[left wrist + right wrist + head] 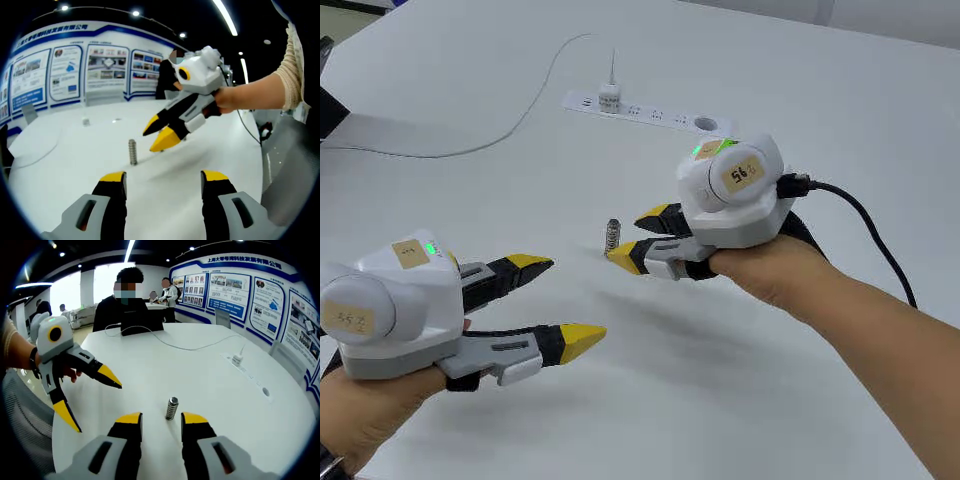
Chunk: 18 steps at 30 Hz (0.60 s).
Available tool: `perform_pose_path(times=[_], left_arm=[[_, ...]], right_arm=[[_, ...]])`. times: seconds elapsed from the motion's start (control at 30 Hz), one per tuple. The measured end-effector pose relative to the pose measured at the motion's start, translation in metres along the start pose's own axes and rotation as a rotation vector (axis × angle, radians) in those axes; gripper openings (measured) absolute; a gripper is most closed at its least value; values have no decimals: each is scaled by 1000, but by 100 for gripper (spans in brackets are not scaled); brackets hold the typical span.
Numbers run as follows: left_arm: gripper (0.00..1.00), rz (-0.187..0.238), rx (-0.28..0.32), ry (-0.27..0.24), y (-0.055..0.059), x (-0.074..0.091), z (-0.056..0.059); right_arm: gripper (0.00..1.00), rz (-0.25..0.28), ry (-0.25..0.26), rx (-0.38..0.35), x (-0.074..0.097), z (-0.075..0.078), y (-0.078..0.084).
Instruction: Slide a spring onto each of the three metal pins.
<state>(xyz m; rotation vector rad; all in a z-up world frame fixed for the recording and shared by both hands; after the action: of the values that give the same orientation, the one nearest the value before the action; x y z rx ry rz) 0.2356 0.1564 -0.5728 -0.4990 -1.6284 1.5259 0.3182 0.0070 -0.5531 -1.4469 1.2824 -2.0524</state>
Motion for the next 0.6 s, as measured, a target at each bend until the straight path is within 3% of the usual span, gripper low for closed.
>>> perform_pose_path(times=[0.6], left_arm=[[63,-8,-8,8,-4,-1,3]], right_arm=[[33,36,8,-40,33,-17,16]])
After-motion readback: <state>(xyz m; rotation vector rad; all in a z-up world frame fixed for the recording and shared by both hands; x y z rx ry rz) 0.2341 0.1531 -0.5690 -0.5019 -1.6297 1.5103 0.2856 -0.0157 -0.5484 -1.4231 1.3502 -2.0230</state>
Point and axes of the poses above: the centre of the closed fingertips' face, and the gripper's own axes: x roughly backward along the fingers, z roughly to its right, y roughly out of its underside, the point moved 8 cm from there along x, roughly backward along the fingers, and after that the axes turned 1 degree about y, right-handed, at the moved point
